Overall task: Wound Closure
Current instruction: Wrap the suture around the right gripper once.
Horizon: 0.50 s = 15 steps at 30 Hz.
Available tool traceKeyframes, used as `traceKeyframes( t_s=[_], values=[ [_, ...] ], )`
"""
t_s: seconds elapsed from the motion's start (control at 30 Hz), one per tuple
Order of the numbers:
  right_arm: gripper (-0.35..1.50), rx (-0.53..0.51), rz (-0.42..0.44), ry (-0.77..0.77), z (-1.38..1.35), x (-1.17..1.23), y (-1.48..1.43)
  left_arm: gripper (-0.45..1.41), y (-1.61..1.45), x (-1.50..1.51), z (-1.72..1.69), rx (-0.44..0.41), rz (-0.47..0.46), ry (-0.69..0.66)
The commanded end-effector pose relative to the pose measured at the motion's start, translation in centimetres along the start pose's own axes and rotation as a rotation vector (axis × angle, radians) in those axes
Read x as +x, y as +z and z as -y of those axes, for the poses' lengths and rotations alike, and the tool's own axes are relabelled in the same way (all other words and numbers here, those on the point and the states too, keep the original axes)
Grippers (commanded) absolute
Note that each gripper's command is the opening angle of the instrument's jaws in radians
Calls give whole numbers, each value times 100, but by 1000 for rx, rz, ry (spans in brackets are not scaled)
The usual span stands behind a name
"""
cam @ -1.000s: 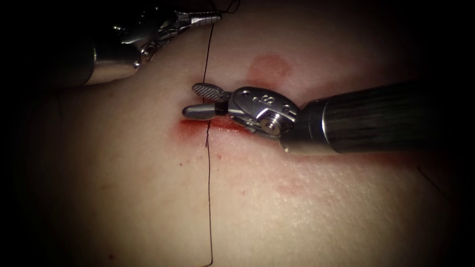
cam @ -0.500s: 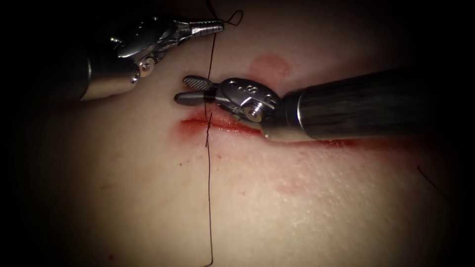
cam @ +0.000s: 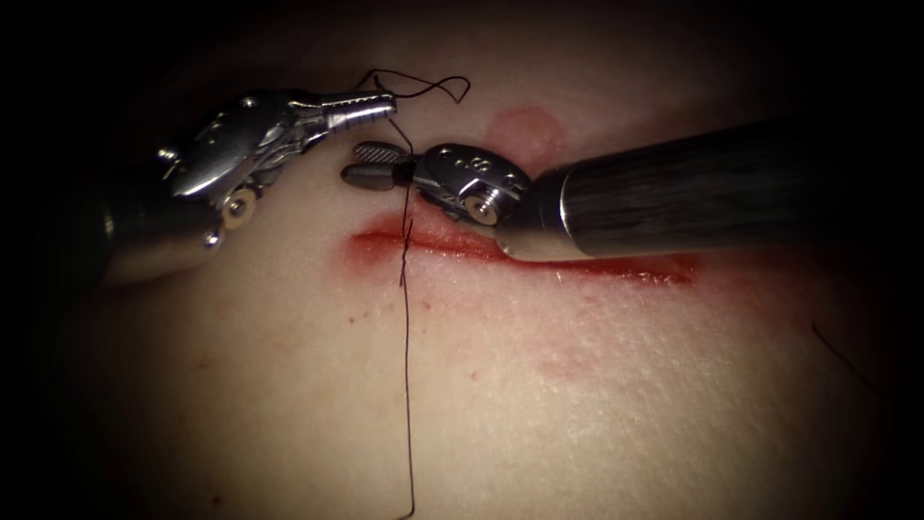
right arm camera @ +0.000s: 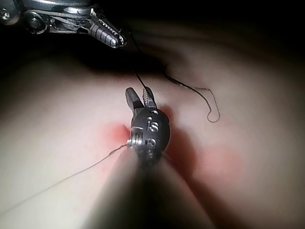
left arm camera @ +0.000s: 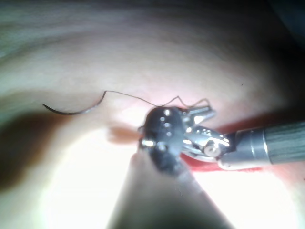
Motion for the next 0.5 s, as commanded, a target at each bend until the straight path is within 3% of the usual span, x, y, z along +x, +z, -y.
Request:
traceKeyframes(
  t_s=[0.03,0.5],
  values=[
    [15,0,-1,0,1,-5,5,-35,1,-9,1,0,-1,2],
    [12,-44,-41,11,-5,-1,-6,-35,-14,-74,-42,-1,15,1]
  ],
)
